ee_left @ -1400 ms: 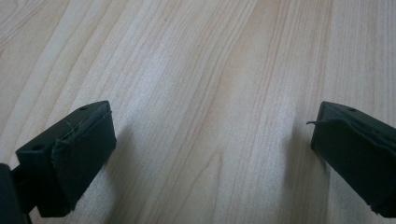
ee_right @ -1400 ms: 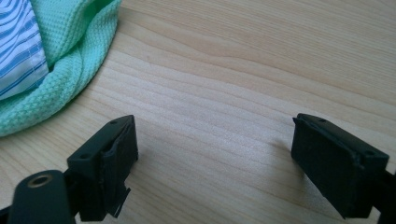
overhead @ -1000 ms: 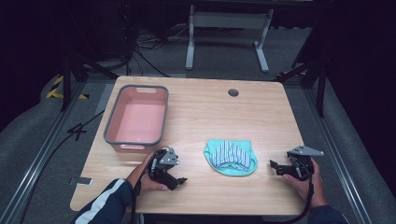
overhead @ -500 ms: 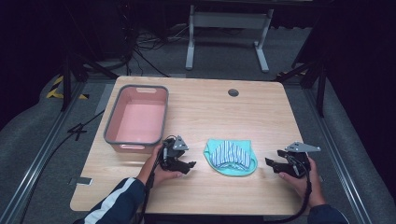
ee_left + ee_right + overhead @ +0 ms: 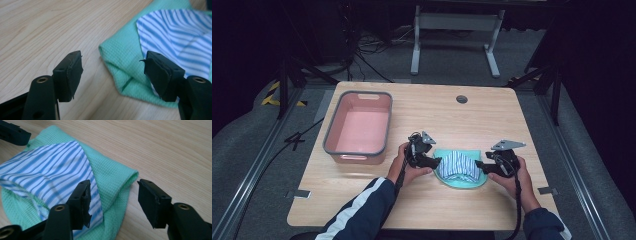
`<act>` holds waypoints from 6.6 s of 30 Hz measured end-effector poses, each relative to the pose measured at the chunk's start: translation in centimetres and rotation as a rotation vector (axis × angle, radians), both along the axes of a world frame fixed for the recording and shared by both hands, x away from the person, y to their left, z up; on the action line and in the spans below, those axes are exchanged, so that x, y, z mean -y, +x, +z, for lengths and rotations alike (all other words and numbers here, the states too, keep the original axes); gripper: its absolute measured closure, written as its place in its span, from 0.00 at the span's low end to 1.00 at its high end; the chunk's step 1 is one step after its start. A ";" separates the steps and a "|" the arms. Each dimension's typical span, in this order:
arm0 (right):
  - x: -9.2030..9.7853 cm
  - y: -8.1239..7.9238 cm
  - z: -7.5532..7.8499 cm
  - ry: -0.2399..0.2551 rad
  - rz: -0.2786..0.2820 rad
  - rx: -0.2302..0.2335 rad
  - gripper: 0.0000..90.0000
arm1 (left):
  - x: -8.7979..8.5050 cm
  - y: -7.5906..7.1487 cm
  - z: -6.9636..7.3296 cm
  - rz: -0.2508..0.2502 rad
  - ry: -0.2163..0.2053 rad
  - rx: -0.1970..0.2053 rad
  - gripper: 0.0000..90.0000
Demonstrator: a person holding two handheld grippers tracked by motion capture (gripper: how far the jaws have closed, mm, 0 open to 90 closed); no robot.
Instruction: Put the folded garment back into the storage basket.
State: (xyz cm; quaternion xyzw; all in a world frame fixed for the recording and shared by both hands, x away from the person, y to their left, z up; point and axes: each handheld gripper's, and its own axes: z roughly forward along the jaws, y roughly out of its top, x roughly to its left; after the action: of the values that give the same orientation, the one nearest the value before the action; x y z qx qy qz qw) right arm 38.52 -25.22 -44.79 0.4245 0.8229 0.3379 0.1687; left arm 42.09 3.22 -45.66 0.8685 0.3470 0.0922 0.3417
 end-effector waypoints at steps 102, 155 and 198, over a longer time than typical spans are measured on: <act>-9.6 2.9 7.7 0.084 0.048 0.036 0.89 | -6.2 0.8 8.7 -0.025 0.042 0.141 0.92; -29.3 7.9 11.0 0.126 0.275 0.060 0.89 | -23.8 0.3 12.4 0.273 0.101 0.223 0.92; -33.2 10.1 5.9 0.049 0.222 0.001 0.64 | -25.7 2.9 8.2 0.384 0.176 0.179 0.66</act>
State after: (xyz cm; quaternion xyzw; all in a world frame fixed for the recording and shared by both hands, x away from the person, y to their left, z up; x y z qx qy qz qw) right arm 48.63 8.00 -38.85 0.3349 0.8562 0.3746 0.1202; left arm 44.97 28.96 -37.47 0.8013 0.4650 0.2623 0.2700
